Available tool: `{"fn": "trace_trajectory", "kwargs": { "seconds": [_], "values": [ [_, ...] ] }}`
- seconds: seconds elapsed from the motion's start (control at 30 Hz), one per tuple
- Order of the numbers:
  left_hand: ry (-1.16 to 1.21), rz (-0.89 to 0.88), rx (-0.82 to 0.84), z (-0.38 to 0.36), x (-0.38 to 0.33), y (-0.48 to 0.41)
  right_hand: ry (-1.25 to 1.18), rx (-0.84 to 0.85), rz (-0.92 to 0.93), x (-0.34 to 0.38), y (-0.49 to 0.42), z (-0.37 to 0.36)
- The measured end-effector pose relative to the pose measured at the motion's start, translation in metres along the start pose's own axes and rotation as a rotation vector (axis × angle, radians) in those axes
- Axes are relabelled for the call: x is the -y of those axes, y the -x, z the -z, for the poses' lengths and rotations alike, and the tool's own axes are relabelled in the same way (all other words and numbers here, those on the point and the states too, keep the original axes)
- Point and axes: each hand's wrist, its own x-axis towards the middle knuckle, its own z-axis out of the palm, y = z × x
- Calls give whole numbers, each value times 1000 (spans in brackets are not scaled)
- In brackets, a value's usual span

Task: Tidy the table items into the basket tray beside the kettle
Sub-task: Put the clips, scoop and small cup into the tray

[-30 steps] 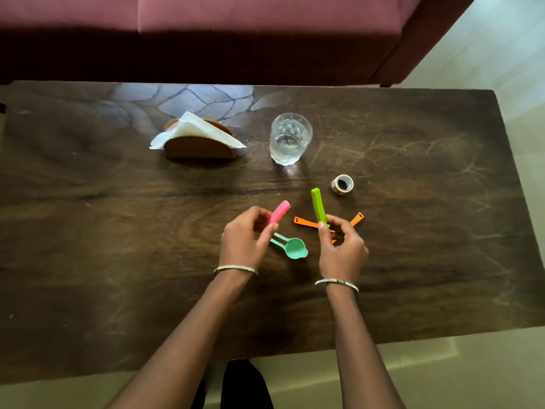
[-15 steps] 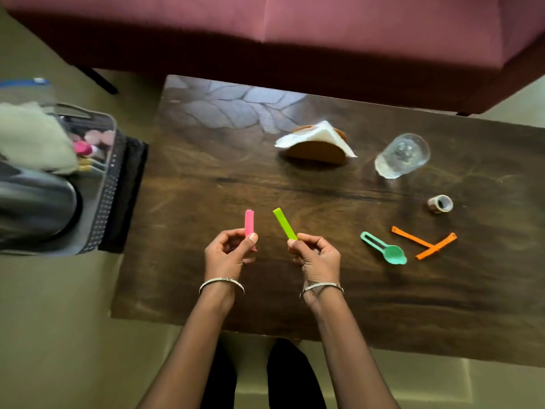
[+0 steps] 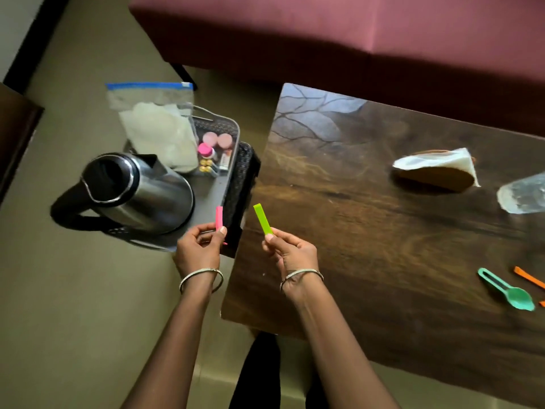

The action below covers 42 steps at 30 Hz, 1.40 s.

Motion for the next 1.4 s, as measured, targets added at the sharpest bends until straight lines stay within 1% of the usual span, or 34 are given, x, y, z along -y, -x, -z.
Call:
{"fn": "trace_trajectory", "kwargs": {
  "seconds": [0.13,0.2,0.27,0.4,0.63,0.77,0.93,1.1,1.3,1.4],
  "values": [
    [-158,-55,-38,12,-3,-32,-5,7,-21,-10,-5,-51],
    [-223,-93,-68,16,-6,-47,43,9,-17,-13,-13,-74],
    [-268,-111,-74,15,-9,-63,174,-19,19,-16,-25,-95],
    [-293,-92,-50,7,-13,-88,488,-172,124,-18,-50,-123],
    [-245,-43,-48,-11,-13,-106,858,-238,265,-15,-73,-143],
    [-223,-2,-56,-18,-13,-110,975,-258,268,-15,-77,-152],
    [-253,15,-30,-22,-10,-115,1064,-277,301,-15,-83,-158],
    [-293,33,-16,-26,-7,-120,1125,-210,394,-15,-86,-155],
    [-287,5,-30,-26,-2,-117,961,-183,487,-8,-88,-136],
    [-309,-24,-34,-24,-2,-115,915,-175,476,-8,-88,-129]
  ]
}}
